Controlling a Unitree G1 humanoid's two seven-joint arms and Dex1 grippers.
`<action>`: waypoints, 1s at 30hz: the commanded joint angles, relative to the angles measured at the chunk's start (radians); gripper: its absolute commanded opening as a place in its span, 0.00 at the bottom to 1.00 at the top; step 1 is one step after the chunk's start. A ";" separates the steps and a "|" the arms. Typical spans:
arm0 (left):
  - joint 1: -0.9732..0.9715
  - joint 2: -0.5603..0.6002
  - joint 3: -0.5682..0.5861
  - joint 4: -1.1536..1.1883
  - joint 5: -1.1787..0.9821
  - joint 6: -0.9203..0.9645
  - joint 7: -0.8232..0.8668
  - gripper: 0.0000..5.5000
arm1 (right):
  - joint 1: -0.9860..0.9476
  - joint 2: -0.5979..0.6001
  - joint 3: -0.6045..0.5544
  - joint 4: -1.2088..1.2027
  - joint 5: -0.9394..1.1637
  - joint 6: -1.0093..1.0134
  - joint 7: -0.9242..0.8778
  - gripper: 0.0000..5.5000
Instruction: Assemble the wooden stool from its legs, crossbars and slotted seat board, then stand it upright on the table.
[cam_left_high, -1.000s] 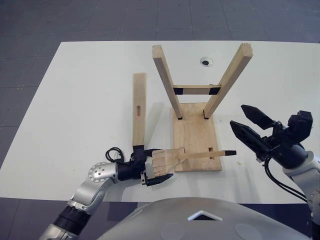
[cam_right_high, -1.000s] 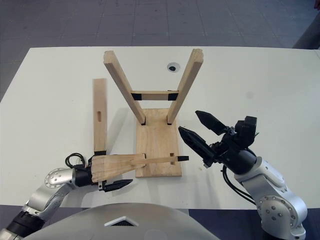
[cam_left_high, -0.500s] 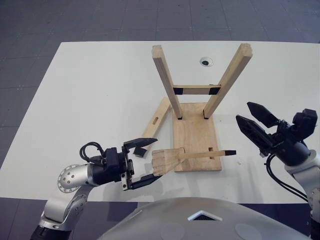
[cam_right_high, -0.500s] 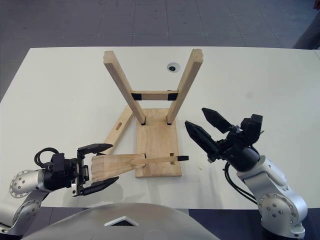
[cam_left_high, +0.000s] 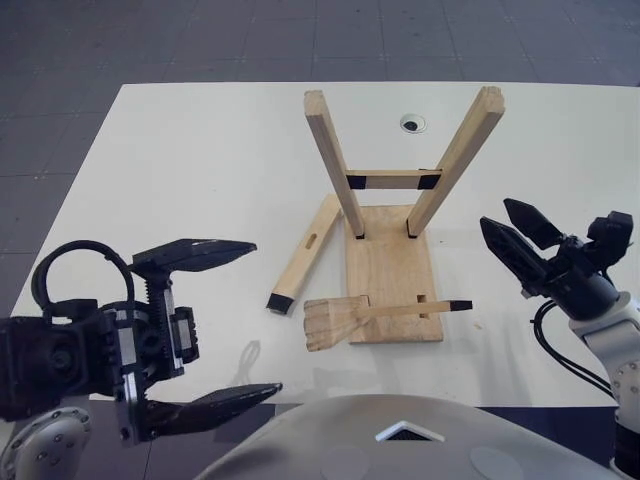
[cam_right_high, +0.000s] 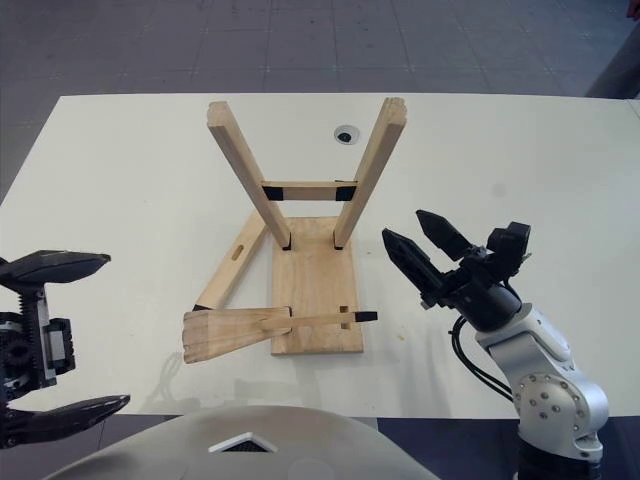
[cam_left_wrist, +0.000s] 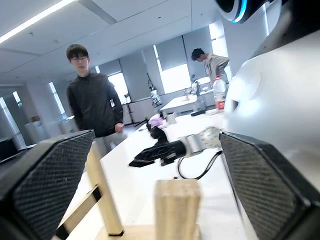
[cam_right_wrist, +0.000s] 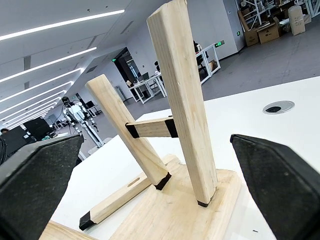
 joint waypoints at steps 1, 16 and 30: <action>-0.094 -0.035 -0.061 0.046 0.213 0.064 0.223 0.84 | -0.009 0.012 -0.008 -0.012 -0.005 -0.002 -0.020 1.00; -0.577 0.004 -0.564 -0.181 0.078 0.141 0.403 0.84 | -0.033 0.044 0.019 0.017 -0.041 -0.001 -0.016 1.00; -0.892 -0.157 -0.759 -0.181 0.078 0.282 0.795 0.84 | -0.031 0.058 0.033 0.012 -0.047 0.005 -0.013 1.00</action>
